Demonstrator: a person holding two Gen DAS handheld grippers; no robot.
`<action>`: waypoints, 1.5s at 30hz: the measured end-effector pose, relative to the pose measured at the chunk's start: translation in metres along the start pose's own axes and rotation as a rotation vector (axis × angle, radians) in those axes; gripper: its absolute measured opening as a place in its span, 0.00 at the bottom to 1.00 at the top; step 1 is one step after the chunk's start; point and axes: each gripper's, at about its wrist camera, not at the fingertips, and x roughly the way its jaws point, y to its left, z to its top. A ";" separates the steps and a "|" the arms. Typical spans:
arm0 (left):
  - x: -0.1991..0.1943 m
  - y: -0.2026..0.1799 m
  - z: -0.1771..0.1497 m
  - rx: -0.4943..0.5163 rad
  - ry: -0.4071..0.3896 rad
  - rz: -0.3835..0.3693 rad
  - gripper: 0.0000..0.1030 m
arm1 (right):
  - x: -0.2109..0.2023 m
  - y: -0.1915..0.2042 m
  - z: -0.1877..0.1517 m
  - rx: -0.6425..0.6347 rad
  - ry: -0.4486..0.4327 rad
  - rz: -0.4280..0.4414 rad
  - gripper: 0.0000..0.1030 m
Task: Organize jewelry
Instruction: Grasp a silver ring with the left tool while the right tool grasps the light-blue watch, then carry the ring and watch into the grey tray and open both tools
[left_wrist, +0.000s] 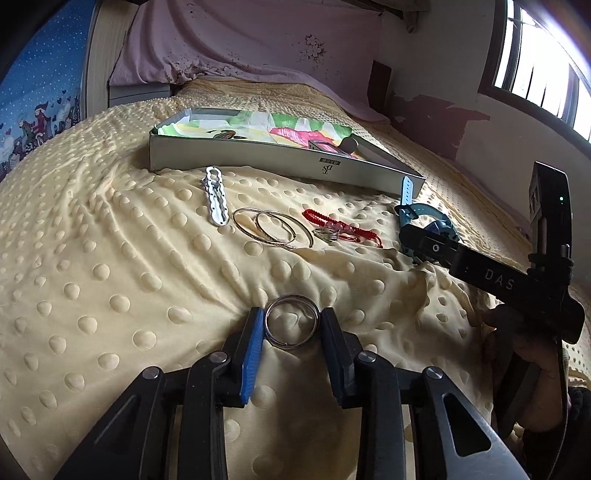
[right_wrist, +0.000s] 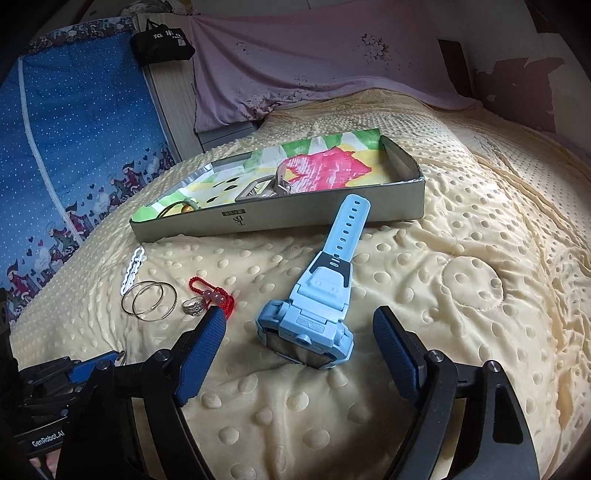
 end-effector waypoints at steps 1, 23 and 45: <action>0.000 0.000 0.000 -0.002 -0.001 -0.001 0.28 | 0.000 -0.002 -0.001 0.005 0.003 0.002 0.61; -0.028 -0.005 0.026 -0.021 -0.105 -0.046 0.28 | -0.047 0.017 -0.001 -0.125 -0.132 0.031 0.15; 0.022 -0.006 0.134 -0.042 -0.207 -0.004 0.28 | -0.018 0.020 0.097 -0.213 -0.239 0.060 0.15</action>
